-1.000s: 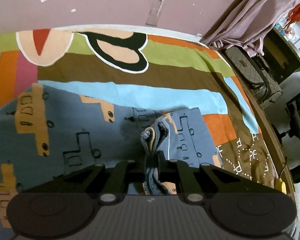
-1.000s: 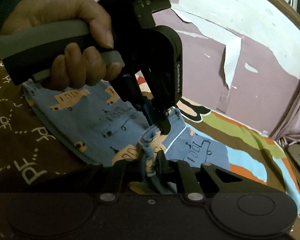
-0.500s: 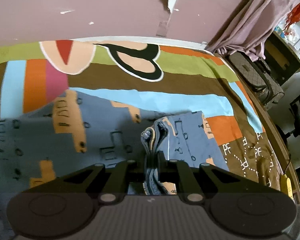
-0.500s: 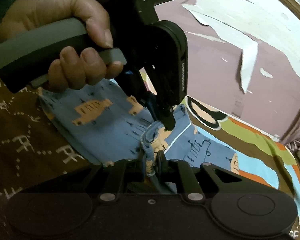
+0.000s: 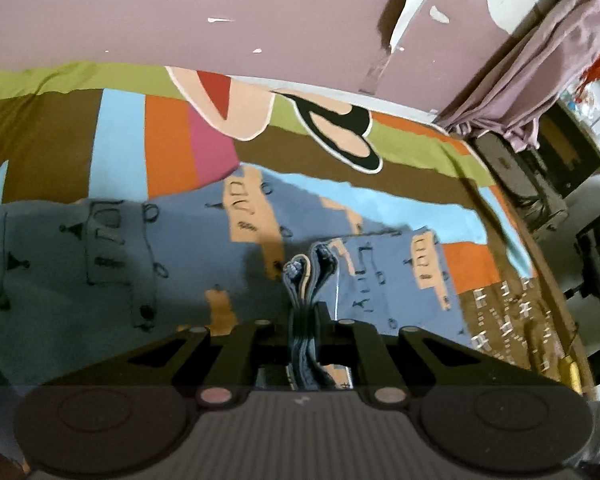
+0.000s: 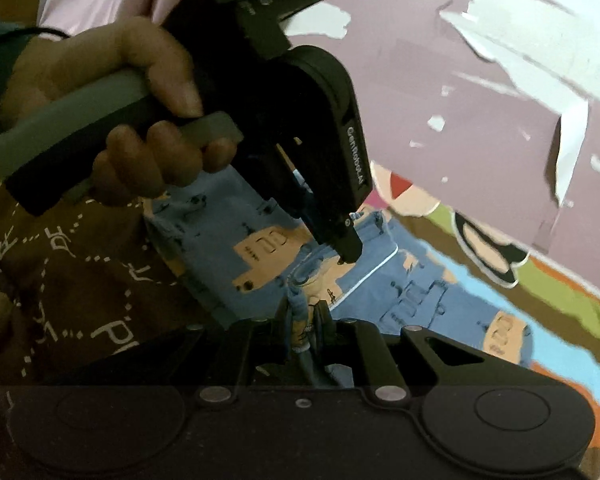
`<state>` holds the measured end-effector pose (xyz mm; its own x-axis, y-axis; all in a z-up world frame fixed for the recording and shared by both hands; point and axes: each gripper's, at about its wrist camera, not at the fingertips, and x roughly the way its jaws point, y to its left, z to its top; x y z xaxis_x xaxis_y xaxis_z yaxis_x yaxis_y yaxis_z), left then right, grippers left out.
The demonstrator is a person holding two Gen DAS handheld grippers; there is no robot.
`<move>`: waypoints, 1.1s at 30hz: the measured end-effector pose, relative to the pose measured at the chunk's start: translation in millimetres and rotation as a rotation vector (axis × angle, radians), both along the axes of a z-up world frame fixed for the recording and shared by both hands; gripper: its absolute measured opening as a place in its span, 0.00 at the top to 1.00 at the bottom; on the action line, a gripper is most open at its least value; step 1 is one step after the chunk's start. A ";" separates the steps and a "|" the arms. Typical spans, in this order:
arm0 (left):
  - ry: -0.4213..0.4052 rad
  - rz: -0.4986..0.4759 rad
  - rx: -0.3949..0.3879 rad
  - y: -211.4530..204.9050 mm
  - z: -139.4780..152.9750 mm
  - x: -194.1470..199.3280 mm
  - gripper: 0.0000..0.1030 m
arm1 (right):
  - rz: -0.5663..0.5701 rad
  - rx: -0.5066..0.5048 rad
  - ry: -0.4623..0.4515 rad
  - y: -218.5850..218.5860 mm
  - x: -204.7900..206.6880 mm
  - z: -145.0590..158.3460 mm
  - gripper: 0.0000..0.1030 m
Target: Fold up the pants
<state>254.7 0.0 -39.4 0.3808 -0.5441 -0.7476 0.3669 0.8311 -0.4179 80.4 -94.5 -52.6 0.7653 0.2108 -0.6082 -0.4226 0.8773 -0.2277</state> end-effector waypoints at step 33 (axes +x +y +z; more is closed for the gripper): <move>-0.195 0.142 0.280 -10.5 -29.1 -86.1 0.37 | 0.043 -0.099 -0.082 -54.8 132.4 -10.2 0.03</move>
